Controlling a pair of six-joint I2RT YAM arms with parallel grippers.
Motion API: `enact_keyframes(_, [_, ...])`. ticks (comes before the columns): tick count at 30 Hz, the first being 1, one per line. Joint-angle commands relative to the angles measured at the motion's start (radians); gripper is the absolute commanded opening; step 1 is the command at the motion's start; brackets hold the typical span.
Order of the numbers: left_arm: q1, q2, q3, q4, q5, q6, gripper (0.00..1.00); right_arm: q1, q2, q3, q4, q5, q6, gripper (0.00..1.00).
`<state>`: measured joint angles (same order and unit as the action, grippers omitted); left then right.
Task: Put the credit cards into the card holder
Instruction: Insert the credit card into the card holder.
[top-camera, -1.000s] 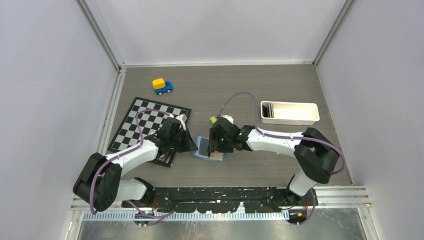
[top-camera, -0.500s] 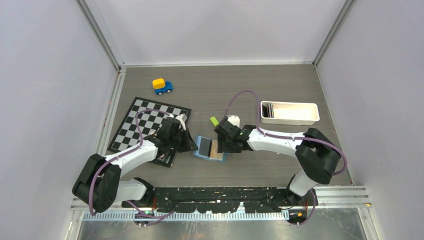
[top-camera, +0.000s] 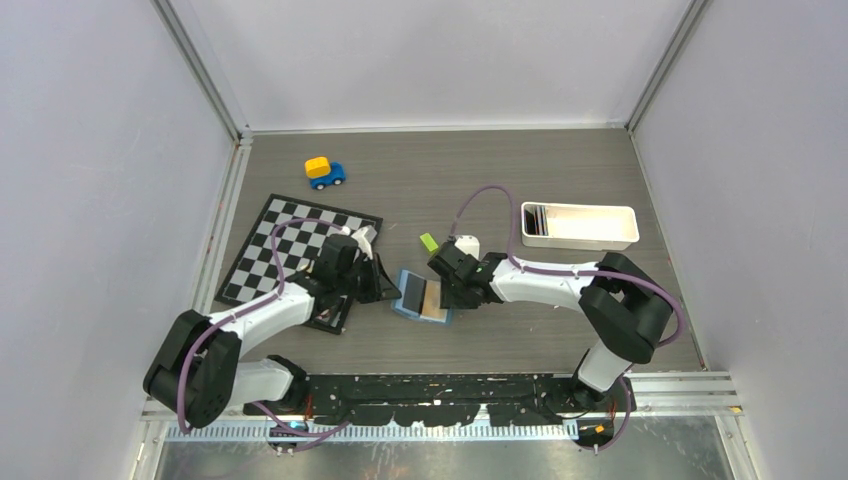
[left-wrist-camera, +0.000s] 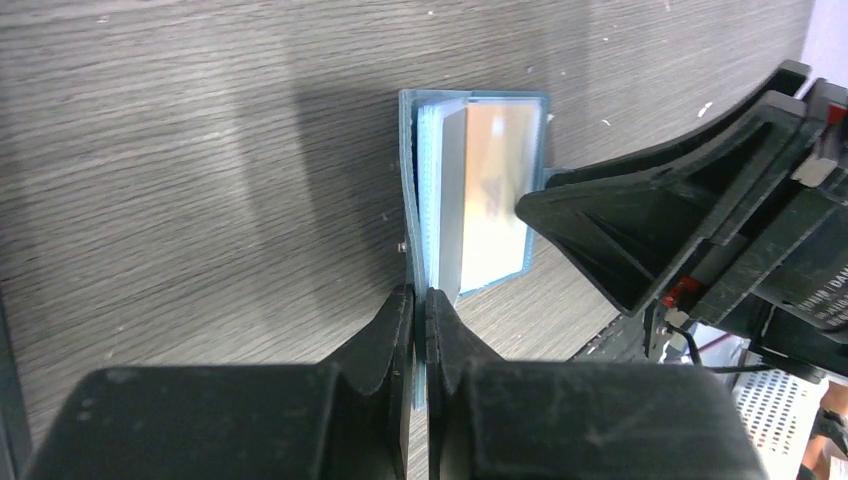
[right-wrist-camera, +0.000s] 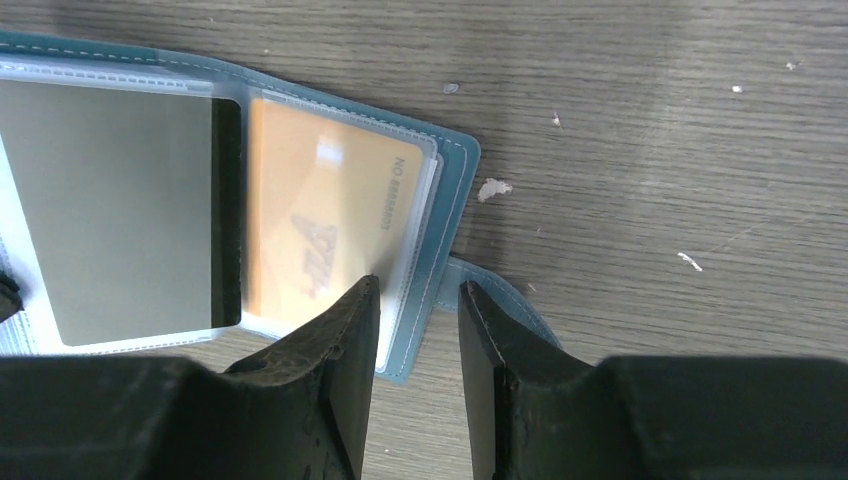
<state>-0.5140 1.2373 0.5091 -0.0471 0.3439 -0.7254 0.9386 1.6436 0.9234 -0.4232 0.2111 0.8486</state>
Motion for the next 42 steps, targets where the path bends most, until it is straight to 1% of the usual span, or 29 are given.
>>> enact_keyframes(1, [0.000, 0.001, -0.024, 0.151, 0.094, -0.023, 0.00, 0.002, 0.046, -0.019, 0.059, -0.027, 0.033, 0.39])
enact_keyframes(3, [0.000, 0.008, -0.030, 0.184, 0.108, -0.035, 0.00, 0.002, 0.053, -0.019, 0.064, -0.033, 0.034, 0.39])
enact_keyframes(19, [0.000, 0.076, -0.045, 0.265, 0.147, -0.062, 0.00, 0.002, 0.070, -0.024, 0.075, -0.050, 0.040, 0.37])
enact_keyframes(42, [0.000, 0.122, -0.054, 0.351, 0.194, -0.080, 0.00, 0.000, 0.087, -0.017, 0.074, -0.059, 0.041, 0.37])
